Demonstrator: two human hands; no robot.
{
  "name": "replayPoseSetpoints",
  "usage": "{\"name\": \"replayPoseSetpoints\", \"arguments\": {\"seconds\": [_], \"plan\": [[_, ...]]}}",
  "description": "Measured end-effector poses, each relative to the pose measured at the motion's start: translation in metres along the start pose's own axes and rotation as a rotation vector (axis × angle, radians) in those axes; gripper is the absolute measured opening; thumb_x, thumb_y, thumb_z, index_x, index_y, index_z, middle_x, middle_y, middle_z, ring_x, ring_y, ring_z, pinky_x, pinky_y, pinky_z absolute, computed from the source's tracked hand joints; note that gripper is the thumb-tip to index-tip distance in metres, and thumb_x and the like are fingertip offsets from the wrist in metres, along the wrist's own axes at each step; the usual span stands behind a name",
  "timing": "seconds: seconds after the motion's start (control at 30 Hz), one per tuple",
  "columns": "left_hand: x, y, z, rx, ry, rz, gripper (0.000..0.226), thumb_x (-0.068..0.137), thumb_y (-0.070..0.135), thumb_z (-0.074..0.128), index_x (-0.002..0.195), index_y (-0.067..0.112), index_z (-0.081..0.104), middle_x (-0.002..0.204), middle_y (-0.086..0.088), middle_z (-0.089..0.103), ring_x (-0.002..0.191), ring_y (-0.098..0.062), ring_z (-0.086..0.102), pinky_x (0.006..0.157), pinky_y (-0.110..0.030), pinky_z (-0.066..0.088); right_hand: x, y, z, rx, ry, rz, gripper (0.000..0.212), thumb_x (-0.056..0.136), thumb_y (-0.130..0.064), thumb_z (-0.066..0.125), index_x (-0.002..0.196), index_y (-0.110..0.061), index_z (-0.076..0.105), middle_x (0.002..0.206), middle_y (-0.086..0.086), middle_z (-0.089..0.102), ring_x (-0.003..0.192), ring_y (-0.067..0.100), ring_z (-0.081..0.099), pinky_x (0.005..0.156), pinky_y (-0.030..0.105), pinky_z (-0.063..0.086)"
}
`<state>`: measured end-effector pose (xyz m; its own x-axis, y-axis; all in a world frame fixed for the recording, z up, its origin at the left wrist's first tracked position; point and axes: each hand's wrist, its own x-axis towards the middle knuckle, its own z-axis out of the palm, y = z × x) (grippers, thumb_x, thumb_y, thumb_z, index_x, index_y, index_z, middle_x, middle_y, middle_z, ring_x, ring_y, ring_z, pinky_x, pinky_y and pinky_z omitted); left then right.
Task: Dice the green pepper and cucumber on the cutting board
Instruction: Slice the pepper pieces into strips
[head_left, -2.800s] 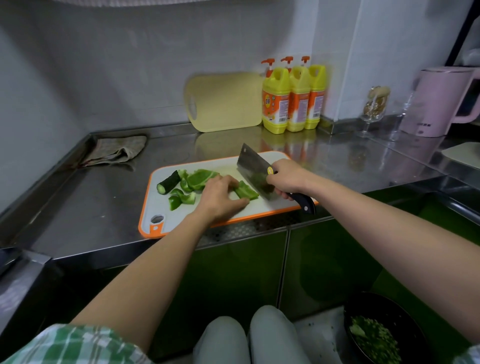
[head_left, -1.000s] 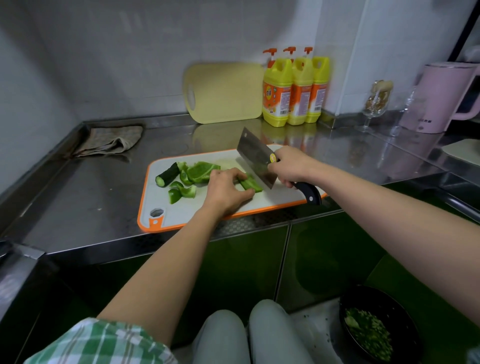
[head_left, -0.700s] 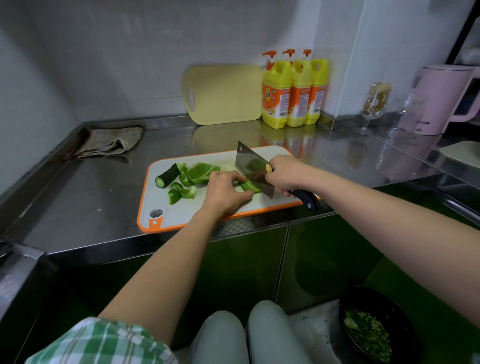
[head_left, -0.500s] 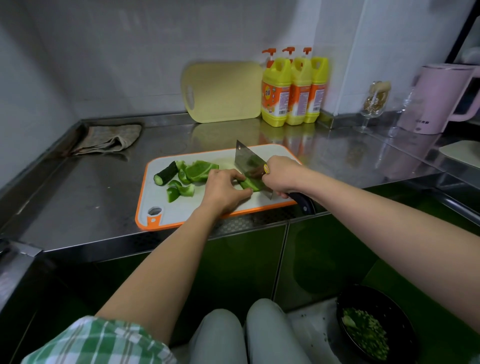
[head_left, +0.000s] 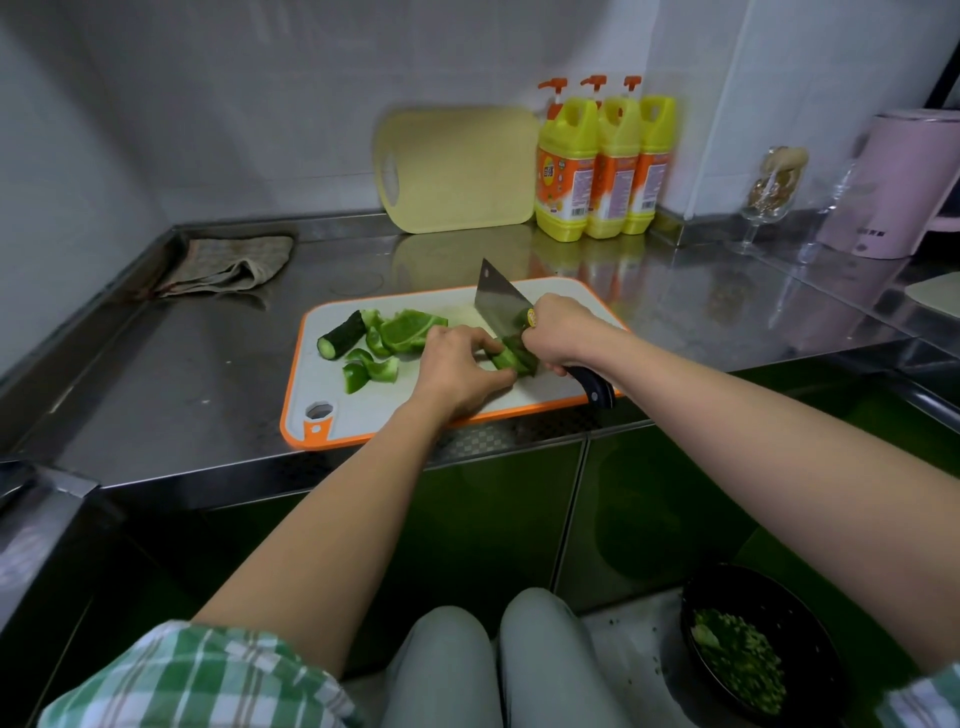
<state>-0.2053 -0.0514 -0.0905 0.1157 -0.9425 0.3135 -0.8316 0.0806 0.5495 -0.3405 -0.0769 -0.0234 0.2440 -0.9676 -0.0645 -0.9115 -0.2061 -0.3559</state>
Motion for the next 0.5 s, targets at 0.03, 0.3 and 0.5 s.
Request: {"name": "replayPoseSetpoints", "arguments": {"seconds": [0.03,0.3,0.5], "plan": [[0.0,0.0,0.0,-0.001,-0.002,0.001,0.04,0.073,0.037,0.077,0.108,0.019,0.071,0.107,-0.005,0.065,0.114,-0.025,0.042,0.085,-0.027,0.036,0.002,0.0,0.001,0.025,0.007,0.01,0.029,0.083,-0.003,0.048,0.055,-0.002,0.056,0.034,0.007,0.051,0.05,0.027,0.057,0.065,0.031,0.052],[0.0,-0.002,0.002,-0.077,-0.024,-0.023,0.05,0.069,0.036,0.078,0.113,0.016,0.066,0.108,-0.009,0.064,0.119,-0.023,0.047,0.097,-0.031,0.045,0.008,0.018,0.003,0.224,0.033,0.023,0.018,0.084,-0.004,0.046,0.069,-0.003,0.055,0.057,0.017,0.057,0.052,0.029,0.056,0.05,0.027,0.042],[0.001,-0.002,0.003,-0.053,-0.023,-0.021,0.056,0.068,0.041,0.077,0.115,0.013,0.067,0.109,-0.008,0.068,0.117,-0.023,0.052,0.097,-0.037,0.048,-0.012,0.011,-0.026,0.148,-0.024,-0.048,0.02,0.09,-0.006,0.041,0.073,-0.003,0.051,0.059,0.014,0.059,0.043,0.022,0.051,0.044,0.025,0.042]]}}
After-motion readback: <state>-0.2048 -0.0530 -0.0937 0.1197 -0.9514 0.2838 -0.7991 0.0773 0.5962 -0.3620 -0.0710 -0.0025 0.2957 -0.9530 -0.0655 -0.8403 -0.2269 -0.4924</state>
